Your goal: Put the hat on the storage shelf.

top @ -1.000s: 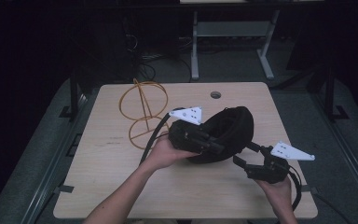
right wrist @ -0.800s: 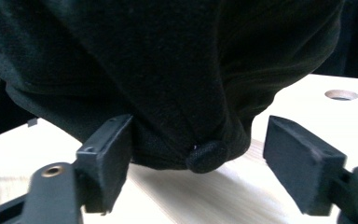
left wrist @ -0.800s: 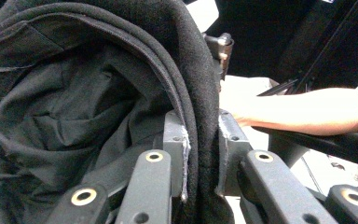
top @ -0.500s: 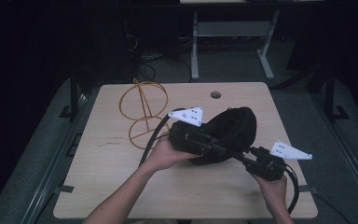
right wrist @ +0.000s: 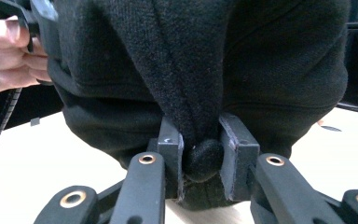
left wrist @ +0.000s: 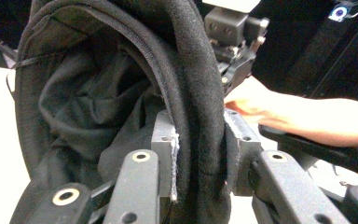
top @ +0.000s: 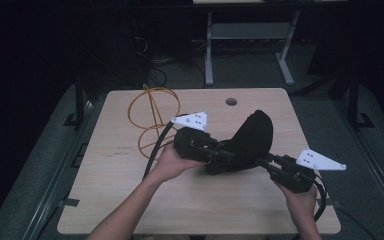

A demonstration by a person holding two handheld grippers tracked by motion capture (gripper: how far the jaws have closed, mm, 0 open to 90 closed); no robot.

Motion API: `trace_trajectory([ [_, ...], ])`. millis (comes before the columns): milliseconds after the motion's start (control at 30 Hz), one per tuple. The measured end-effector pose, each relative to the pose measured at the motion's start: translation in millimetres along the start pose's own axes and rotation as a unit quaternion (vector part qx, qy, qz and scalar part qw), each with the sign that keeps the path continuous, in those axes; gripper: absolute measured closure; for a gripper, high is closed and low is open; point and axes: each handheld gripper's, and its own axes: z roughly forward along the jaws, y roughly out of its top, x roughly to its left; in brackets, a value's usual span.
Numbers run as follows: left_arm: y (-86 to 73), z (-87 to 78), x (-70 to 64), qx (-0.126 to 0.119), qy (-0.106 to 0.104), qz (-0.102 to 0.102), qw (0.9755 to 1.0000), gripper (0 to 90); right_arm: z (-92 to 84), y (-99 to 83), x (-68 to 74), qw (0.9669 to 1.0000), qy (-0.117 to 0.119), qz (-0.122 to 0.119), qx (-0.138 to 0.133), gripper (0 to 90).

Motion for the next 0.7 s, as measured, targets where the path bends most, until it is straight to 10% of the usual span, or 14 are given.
trace_trajectory([
  [700, -10.0, -7.1, -1.2, 0.010, 0.053, 0.013, 0.9985, 53.9, -11.8, 40.1, 9.8, 0.9983, -0.023, -0.053, -0.006, 73.1],
])
